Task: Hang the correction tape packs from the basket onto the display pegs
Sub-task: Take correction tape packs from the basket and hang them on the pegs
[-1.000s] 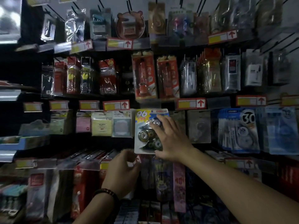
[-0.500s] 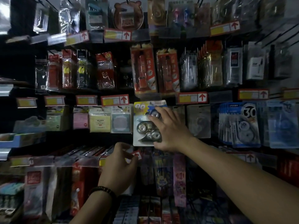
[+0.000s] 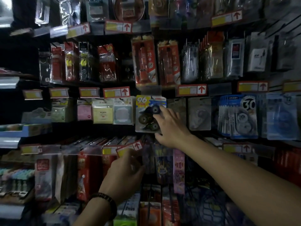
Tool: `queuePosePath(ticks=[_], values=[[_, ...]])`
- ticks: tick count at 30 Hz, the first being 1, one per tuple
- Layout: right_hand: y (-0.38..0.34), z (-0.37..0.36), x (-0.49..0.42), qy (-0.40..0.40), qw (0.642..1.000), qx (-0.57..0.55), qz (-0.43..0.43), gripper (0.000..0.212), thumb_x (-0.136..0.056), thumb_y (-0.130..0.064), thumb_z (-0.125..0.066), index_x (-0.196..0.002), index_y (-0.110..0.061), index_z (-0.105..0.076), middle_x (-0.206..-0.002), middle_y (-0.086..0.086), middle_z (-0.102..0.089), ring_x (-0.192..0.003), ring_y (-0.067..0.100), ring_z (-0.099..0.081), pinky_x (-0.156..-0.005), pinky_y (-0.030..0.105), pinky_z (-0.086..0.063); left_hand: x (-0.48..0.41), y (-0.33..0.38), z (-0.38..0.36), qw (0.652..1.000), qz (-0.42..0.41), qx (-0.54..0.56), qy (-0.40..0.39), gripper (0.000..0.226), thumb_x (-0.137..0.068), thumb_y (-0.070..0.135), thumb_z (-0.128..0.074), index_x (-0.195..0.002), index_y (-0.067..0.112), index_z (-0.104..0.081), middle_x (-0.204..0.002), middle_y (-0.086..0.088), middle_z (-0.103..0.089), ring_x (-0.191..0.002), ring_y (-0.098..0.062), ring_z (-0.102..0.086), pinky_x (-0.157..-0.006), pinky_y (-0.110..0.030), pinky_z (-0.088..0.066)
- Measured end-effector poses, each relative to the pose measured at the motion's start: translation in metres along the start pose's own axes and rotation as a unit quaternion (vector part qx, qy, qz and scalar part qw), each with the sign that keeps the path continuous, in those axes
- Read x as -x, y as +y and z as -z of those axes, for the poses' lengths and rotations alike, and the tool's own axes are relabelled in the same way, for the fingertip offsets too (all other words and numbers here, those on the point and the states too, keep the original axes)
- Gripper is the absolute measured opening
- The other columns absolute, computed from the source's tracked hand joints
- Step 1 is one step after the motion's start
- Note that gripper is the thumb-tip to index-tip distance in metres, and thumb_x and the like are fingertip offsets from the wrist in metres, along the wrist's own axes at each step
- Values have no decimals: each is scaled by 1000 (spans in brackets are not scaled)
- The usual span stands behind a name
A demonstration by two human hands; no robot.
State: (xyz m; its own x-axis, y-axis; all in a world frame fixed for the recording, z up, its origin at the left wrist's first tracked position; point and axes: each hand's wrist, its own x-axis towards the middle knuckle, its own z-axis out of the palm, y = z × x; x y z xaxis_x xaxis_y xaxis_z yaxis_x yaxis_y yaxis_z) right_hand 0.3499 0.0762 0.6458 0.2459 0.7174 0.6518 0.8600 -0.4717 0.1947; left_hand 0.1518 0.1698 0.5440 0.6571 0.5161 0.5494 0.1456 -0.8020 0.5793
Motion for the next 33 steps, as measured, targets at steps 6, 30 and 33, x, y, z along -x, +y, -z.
queuePosePath(ticks=[6,30,33], values=[[-9,-25,107,65,993,-86,55,49,-91,-42,-68,-132,-16,-63,-137,7,-52,-132,29,-47,-106,46,-43,86,-28,-30,999,-2,-26,-48,13,-96,48,-66,-105,42,-59,-99,23,-68,-85,3,-68,-76,-31,-61],[-114,-341,639,-501,765,-307,-265,23,-93,-19,-72,-115,-21,-66,-116,0,-67,-109,19,-65,-86,26,-49,419,-219,-297,831,268,-69,-484,28,-100,39,-62,-125,27,-67,-122,2,-70,-107,-16,-65,-91,-30,-52],[-117,-380,659,-563,732,-277,-267,35,-91,-19,-73,-124,-21,-61,-133,7,-62,-120,24,-61,-97,32,-51,439,-231,-321,795,272,-71,-538,37,-104,39,-58,-136,22,-60,-130,-6,-70,-117,-26,-67,-100,-38,-54]])
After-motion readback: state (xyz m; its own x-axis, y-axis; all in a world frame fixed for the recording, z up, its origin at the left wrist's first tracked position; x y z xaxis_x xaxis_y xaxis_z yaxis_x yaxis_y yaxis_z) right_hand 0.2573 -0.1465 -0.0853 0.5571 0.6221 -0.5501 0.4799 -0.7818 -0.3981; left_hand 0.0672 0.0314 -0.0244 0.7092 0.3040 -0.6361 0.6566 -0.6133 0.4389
